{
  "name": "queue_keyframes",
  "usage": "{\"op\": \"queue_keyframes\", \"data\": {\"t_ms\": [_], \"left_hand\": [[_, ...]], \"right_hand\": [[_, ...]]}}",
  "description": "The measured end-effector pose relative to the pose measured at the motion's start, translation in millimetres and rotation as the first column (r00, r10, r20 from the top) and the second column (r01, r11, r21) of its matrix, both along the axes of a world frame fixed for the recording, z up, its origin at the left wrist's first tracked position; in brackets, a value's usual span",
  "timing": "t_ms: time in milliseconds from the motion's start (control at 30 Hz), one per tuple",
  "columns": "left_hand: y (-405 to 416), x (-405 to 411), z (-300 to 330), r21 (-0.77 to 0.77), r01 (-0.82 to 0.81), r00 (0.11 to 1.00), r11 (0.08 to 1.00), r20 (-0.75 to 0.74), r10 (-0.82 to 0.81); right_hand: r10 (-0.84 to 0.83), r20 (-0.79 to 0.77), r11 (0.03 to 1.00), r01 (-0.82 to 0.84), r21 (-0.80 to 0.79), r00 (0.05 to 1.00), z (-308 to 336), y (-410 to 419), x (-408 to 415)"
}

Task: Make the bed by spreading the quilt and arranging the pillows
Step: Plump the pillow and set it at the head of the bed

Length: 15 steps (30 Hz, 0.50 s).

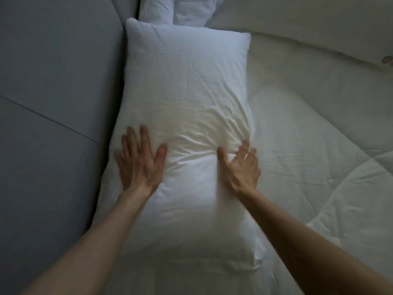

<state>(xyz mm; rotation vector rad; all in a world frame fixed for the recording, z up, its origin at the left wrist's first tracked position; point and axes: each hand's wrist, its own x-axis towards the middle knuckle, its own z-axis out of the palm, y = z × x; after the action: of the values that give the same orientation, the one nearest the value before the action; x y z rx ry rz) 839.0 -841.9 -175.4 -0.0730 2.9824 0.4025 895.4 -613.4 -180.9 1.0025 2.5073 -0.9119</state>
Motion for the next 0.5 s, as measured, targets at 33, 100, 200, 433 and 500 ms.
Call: {"op": "queue_keyframes", "data": {"t_ms": [33,100,200,433,500], "left_hand": [[0,11,4,0.0,0.016,0.999,1.0,-0.048,-0.016],[4,48,4,-0.029,0.14,0.981,0.99,-0.128,-0.143],[11,121,-14,-0.15,0.309,0.937,0.939,-0.123,-0.328],[56,163,-26,-0.205,0.439,0.88,0.875,-0.096,-0.464],[90,172,-32,-0.194,0.577,0.797,0.793,-0.076,-0.599]], "right_hand": [[0.056,-0.131,0.996,-0.047,0.07,0.99,5,-10,9],[0.248,-0.226,0.965,-0.218,0.146,0.942,4,-32,43],[0.32,-0.025,0.942,-0.316,0.112,0.947,-27,-33,108],[0.439,0.066,0.862,-0.441,0.25,0.896,-68,43,182],[0.478,0.066,0.839,-0.477,0.262,0.876,-78,67,207]]}}
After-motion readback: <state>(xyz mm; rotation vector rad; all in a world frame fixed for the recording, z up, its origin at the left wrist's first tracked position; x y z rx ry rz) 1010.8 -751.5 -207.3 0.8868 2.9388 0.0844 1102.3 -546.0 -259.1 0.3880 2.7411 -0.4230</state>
